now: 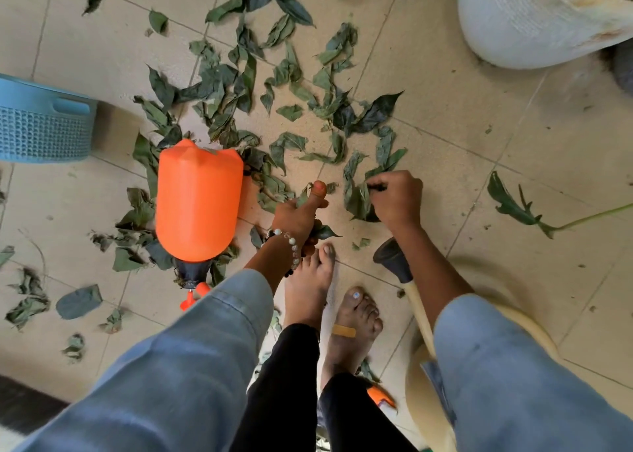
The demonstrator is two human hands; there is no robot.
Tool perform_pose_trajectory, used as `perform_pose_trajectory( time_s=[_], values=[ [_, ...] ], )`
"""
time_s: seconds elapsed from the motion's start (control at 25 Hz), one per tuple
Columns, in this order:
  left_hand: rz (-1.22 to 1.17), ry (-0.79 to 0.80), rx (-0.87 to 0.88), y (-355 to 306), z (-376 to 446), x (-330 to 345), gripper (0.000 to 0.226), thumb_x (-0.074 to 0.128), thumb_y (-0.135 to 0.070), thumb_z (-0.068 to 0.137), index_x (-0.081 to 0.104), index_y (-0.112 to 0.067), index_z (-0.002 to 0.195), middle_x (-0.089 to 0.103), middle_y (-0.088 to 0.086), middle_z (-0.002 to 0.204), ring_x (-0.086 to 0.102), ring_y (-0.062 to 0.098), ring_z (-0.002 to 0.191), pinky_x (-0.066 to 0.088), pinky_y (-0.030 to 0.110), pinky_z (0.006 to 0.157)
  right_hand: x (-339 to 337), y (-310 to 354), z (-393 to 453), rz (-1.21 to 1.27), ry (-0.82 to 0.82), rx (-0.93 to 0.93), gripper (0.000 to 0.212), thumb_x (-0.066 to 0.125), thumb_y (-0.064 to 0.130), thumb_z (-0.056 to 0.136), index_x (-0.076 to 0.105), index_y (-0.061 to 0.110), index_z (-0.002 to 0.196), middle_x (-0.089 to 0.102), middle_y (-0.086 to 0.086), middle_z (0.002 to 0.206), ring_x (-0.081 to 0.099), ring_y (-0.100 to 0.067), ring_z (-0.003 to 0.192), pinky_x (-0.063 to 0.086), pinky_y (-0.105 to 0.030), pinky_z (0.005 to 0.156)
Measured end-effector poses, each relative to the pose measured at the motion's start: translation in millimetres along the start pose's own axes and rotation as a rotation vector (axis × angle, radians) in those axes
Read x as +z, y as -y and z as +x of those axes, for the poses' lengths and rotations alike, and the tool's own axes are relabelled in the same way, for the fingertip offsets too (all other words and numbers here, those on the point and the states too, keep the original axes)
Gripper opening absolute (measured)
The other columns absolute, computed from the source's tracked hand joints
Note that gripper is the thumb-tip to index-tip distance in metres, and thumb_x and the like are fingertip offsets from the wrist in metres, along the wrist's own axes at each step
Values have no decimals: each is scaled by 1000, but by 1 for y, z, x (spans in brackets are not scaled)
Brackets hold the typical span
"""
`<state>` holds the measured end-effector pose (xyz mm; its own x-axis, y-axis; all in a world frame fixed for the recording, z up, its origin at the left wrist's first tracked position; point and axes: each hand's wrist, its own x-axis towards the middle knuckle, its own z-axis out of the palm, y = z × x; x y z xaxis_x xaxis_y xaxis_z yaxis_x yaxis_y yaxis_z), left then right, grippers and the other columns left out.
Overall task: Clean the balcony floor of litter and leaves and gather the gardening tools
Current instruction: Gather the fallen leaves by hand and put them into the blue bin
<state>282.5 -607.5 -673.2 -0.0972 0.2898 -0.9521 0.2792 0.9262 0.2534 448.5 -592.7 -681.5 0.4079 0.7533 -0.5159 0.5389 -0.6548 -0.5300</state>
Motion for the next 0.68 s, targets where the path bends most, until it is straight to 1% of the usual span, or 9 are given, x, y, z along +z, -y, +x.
perform_pose_trajectory(
  time_s=[0.12,0.24,0.32,0.4,0.48,0.52,0.56,0.64,0.68],
  values=[
    [-94,7,94,-40,-24,-1,65,55,-74,77,64,-10,92,62,10,71,51,18,44,43,22,41,-37,27,-24,628,170,182,26,76,-1,73,72,6,97,74,-7,89,69,-13,77,58,-25,71],
    [-176,88,54,-39,-40,11,100,53,-95,51,69,-7,95,68,21,97,62,27,67,49,32,59,-33,40,-56,854,304,278,23,74,-6,72,68,5,92,73,-14,89,70,-21,78,58,-34,71],
    [-260,147,-1,-47,-54,15,110,53,-97,41,66,-4,99,65,16,81,61,22,49,46,26,46,-22,41,-75,779,224,250,20,71,-6,72,65,11,82,72,-12,83,68,-24,75,57,-39,70],
    [-241,129,-30,-48,-60,14,97,57,-92,47,61,-5,90,57,11,68,53,20,40,42,22,40,-10,38,-90,403,84,-84,17,69,-2,71,65,12,80,69,-8,80,63,-28,77,49,-37,66],
    [-242,-32,-74,-37,-58,10,74,65,-76,66,61,-5,84,61,12,73,59,23,54,51,29,52,-10,40,-94,-77,24,-479,15,70,4,73,70,12,86,68,-5,92,53,-27,89,39,-29,70],
    [-274,-129,-91,-30,-56,5,63,68,-65,74,62,-3,82,62,12,74,61,25,59,53,34,59,-14,42,-91,-185,133,-560,16,69,9,77,73,16,91,65,-2,106,48,-26,98,39,-31,76],
    [-304,-205,-108,-23,-54,0,54,69,-57,79,62,-3,79,63,12,73,61,25,59,54,36,63,-21,43,-86,-198,313,-532,19,66,12,82,74,22,97,58,1,119,43,-23,107,39,-34,86],
    [-350,-241,-135,-13,-53,-15,44,67,-46,86,59,-6,70,59,12,65,55,21,46,51,32,54,-35,40,-69,28,606,-322,27,59,7,89,73,24,104,56,4,125,46,-7,111,39,-23,94],
    [-355,-233,-134,-9,-52,-24,44,65,-43,89,58,-6,67,56,10,61,50,19,38,49,27,46,-37,33,-59,92,570,-235,29,56,1,89,73,19,104,61,3,120,54,-3,106,41,-16,88]
  ],
)
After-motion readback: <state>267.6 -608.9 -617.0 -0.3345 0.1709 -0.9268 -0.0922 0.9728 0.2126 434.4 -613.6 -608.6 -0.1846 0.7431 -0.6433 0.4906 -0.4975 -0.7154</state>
